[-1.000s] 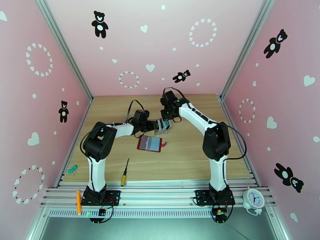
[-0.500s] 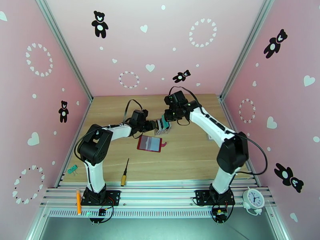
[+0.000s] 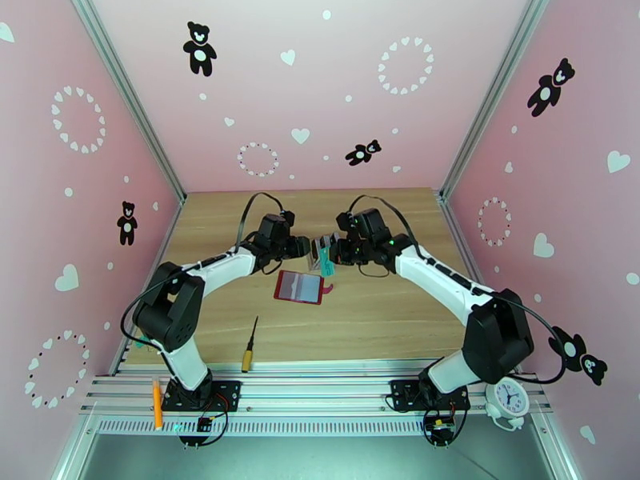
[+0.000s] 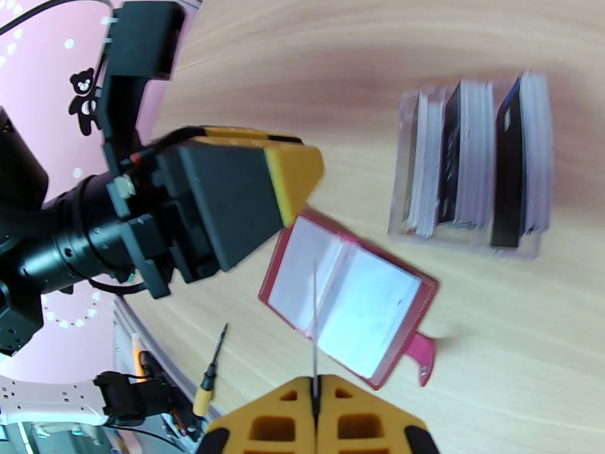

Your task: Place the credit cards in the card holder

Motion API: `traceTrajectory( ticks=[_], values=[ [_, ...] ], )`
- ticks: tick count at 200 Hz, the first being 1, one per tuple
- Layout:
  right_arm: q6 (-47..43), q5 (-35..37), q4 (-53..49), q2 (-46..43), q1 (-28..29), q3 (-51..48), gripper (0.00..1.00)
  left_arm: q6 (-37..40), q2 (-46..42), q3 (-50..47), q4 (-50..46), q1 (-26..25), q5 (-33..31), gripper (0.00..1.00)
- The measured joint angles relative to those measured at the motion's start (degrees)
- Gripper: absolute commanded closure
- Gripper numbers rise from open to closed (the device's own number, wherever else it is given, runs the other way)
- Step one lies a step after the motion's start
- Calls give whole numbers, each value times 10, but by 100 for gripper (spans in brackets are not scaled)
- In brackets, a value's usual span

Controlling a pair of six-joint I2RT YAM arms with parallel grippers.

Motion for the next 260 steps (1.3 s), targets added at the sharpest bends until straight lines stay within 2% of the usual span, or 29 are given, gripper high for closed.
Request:
traceTrajectory(
  ticks=[45, 74, 108, 189, 260],
  values=[
    [90, -3, 150, -17, 38, -117, 100, 21, -78, -67, -60, -1, -41, 50],
    [127, -2, 231, -3, 68, -136, 100, 32, -112, -106, -80, -1, -61, 50],
    [160, 0, 303, 39, 71, -139, 100, 44, -117, -143, -87, -1, -76, 53],
    [247, 6, 420, 113, 79, -170, 100, 67, -116, -198, -59, -1, -89, 54],
    [287, 5, 485, 157, 84, -187, 100, 70, -112, -199, -58, -1, -97, 54]
  ],
)
